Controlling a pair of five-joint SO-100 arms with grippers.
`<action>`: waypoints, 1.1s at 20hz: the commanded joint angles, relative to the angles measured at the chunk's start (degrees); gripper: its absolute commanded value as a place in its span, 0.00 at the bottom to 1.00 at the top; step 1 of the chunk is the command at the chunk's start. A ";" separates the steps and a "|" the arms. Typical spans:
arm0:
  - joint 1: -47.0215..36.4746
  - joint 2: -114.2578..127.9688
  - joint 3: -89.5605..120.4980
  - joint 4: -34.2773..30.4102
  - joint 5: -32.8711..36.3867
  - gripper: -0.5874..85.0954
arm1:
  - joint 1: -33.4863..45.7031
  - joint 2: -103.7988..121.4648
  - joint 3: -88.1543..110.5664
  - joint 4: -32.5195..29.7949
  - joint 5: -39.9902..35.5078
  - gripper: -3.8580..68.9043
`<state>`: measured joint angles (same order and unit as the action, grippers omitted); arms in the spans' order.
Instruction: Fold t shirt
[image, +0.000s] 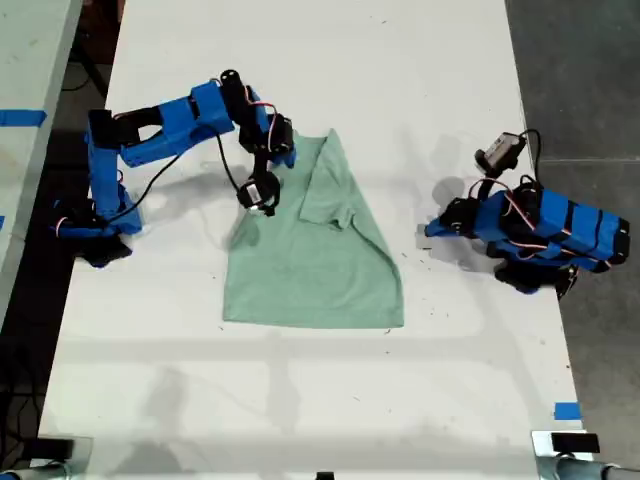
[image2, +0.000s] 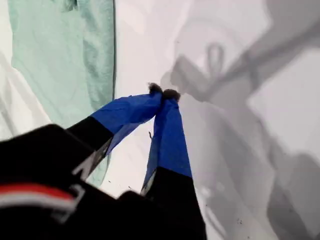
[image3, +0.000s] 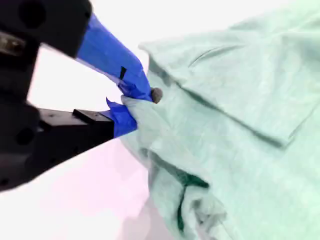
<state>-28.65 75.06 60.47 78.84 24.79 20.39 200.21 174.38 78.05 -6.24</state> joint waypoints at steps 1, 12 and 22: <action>3.87 1.41 -4.57 -7.47 -1.32 0.23 | -0.44 0.88 2.11 -1.67 -1.32 0.06; 3.69 68.64 23.47 -6.86 -0.44 0.01 | -0.44 0.88 2.11 -1.67 -1.49 0.06; 12.74 131.40 124.63 -35.24 -9.05 0.01 | -0.26 0.88 2.29 -1.67 -0.97 0.06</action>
<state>-13.54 202.59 178.24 42.63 14.06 20.39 200.21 174.38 78.05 -6.94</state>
